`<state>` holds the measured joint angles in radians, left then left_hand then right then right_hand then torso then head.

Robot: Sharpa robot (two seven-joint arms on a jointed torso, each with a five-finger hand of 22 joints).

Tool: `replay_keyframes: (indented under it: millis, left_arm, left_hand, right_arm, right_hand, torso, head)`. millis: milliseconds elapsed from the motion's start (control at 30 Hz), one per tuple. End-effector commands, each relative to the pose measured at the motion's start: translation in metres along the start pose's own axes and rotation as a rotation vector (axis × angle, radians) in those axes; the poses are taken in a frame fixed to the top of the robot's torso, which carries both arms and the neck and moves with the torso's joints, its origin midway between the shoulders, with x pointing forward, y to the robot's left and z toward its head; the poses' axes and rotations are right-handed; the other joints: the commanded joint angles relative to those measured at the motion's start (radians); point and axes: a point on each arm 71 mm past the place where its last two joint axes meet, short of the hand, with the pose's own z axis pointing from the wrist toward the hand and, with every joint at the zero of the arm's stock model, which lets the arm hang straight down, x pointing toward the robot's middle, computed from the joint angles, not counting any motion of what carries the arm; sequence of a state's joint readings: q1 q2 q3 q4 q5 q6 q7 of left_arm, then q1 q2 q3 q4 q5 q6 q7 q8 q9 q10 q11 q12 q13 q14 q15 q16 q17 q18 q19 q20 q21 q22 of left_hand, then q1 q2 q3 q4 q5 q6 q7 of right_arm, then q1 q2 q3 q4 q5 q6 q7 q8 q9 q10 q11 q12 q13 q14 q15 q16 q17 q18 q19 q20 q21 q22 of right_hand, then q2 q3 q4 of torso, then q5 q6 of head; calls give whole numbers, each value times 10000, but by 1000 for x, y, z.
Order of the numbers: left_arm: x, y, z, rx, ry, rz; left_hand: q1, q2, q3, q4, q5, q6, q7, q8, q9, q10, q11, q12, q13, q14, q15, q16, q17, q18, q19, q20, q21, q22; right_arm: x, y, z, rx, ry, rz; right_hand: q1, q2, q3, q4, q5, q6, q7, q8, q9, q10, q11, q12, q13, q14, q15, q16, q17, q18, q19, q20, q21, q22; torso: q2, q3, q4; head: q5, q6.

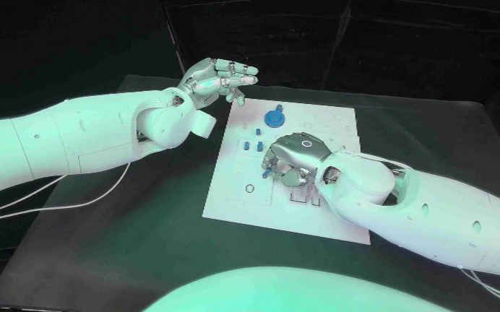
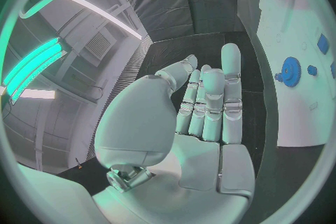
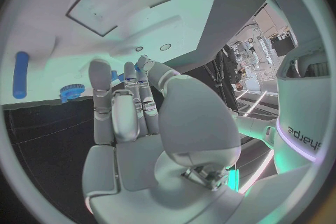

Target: Assemble the parts on the task board

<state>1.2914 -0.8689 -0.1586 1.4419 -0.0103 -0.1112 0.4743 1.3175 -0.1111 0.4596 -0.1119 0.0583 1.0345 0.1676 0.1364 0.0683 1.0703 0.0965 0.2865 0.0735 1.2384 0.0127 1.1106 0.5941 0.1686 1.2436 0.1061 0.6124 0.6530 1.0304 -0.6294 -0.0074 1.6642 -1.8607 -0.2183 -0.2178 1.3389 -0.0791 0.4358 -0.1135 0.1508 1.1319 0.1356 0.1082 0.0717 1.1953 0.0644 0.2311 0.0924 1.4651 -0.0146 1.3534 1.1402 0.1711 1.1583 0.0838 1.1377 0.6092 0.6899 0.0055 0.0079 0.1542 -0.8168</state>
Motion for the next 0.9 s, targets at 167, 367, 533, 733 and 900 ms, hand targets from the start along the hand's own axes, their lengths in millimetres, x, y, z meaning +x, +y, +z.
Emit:
replay_keyframes:
  millis: [167, 367, 533, 733, 900]
  left_arm:
    - [0, 1, -4, -122, 66, -88]
    - [-1, 7, -12, -366, 84, -29]
    - [0, 9, -15, -439, 120, -31]
    - [0, 10, -16, -461, 110, -26]
    - [-1, 11, -16, -449, 67, -5]
  left_hand:
    - [10, 121, -74, -12, 46, -77, -7, 13, -12, -34, 18, 22, -8, -74, -18, -27, 5, 136, -78, 8, -69, -10]
    - [24, 141, -193, -32, 42, 96, -63, 136, 28, 149, -52, 241, 60, 3, -61, 68, 73, 148, -30, -10, -76, -25]
    - [24, 141, -208, -33, 42, 108, -68, 147, 30, 157, -57, 260, 66, 11, -65, 78, 83, 148, -26, -14, -77, -27]
    - [21, 139, -217, -33, 41, 111, -70, 150, 31, 158, -59, 268, 69, 16, -66, 84, 91, 148, -23, -16, -78, -28]
    - [18, 134, -226, -34, 40, 108, -71, 151, 30, 153, -58, 272, 69, 11, -67, 79, 75, 148, -22, -17, -79, -29]
  right_arm:
    - [-5, -3, -4, 93, -582, 112]
    - [-4, -2, -6, 74, -307, 217]
    - [-3, 3, -4, 33, -132, -222]
    - [-6, 11, -2, 37, -316, -1208]
    - [-8, 17, 0, 86, -397, -1936]
  right_hand:
    - [-101, 20, -7, 48, -46, 98, -7, -6, 8, 68, -31, -51, -12, 361, -46, 52, 4, -90, 5, 26, 48, 24]
    - [-104, 11, -10, 49, -47, 99, -9, -7, 7, 69, -33, -53, -13, 361, -47, 50, 0, -91, 8, 25, 51, 32]
    - [-105, 4, -13, 49, -49, 100, -11, -9, 7, 71, -35, -55, -14, 360, -48, 50, -3, -94, 16, 25, 60, 51]
    - [-133, -23, -31, 70, -58, 111, -17, -12, 6, 81, -38, -61, -16, 359, -50, 52, -5, -103, 39, 23, 84, 104]
    - [-150, -42, -41, 82, -62, 121, -24, -13, 6, 89, -42, -66, -18, 356, -53, 49, -16, -109, 54, 22, 101, 141]
  torso:
    - [2, -4, 0]
    - [-13, 3, 16]
    - [-4, -8, 9]
    - [-8, 0, -21]
    - [0, -11, -3]
  head:
    - [-19, 39]
    - [-20, 64]
    - [-2, 64]
    - [4, 82]
    - [-19, 87]
